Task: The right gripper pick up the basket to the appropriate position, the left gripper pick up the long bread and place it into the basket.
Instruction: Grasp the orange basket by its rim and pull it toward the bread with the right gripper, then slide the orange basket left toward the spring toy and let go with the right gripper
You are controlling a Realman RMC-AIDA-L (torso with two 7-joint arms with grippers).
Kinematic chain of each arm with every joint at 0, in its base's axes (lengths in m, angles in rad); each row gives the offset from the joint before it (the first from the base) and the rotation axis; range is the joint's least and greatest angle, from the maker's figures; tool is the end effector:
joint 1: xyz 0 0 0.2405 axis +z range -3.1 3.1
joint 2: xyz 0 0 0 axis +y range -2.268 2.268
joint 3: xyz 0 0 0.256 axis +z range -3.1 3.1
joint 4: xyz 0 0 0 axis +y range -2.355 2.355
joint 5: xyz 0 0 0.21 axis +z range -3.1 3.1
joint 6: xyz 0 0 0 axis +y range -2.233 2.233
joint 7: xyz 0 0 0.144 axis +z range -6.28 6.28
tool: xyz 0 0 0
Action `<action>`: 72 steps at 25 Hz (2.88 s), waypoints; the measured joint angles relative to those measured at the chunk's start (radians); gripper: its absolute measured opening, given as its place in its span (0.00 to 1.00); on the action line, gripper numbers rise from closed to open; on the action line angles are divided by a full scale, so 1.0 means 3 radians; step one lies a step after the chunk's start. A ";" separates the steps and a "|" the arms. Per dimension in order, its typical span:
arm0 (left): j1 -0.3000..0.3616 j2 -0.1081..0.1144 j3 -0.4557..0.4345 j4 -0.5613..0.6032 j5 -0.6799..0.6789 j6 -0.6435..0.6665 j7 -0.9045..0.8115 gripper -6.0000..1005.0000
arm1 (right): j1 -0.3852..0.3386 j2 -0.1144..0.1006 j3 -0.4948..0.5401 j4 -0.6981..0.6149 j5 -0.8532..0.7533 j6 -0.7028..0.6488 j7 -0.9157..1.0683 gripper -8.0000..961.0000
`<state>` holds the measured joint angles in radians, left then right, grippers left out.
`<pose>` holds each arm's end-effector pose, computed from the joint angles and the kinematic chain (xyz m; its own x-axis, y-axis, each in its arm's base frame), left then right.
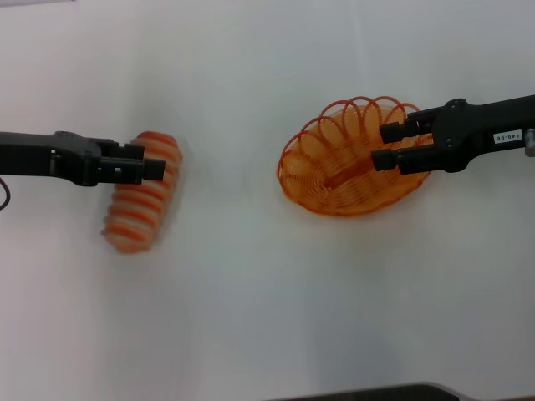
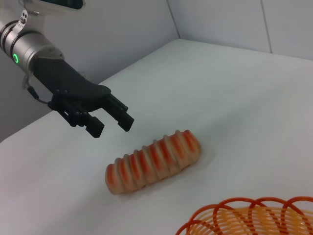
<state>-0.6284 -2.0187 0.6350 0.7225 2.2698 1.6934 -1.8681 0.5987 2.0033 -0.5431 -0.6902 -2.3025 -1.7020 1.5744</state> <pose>-0.2579 0.3389 0.0246 0.6687 0.6845 0.2903 0.7040 -0.7085 0.0488 0.2781 0.3299 0.0336 0.7922 -0.5125 -0.3312 -0.5565 -0.8295 -0.0476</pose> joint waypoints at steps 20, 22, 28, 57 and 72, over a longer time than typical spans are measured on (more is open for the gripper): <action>0.0028 -0.0006 0.0003 0.0000 0.0004 0.0009 0.0002 0.66 | 0.0176 -0.0099 0.0013 -0.0078 0.0066 0.0031 0.0534 0.64; 0.0027 -0.0006 0.0004 0.0000 0.0004 0.0010 0.0006 0.66 | 0.0262 -0.0175 -0.0013 -0.0112 0.0028 0.0097 0.0784 0.64; 0.0025 -0.0016 0.0009 0.0000 0.0002 0.0018 0.0014 0.66 | 0.0483 -0.0210 -0.0036 -0.0322 -0.0542 0.0438 0.1402 0.64; 0.0081 -0.0052 0.0013 0.0000 0.0021 0.0036 0.0011 0.66 | 0.0662 -0.0070 -0.0625 0.0100 -0.1170 0.1147 0.1851 0.37; 0.0087 -0.0054 0.0000 0.0000 0.0026 0.0036 0.0017 0.65 | 0.0559 -0.0170 -0.0425 0.0053 -0.0712 0.0853 0.1833 0.11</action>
<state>-0.6023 -2.0348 0.6351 0.7224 2.2777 1.7042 -1.8630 0.7664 1.9523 -0.6707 -0.6743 -2.5160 -1.4460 2.1242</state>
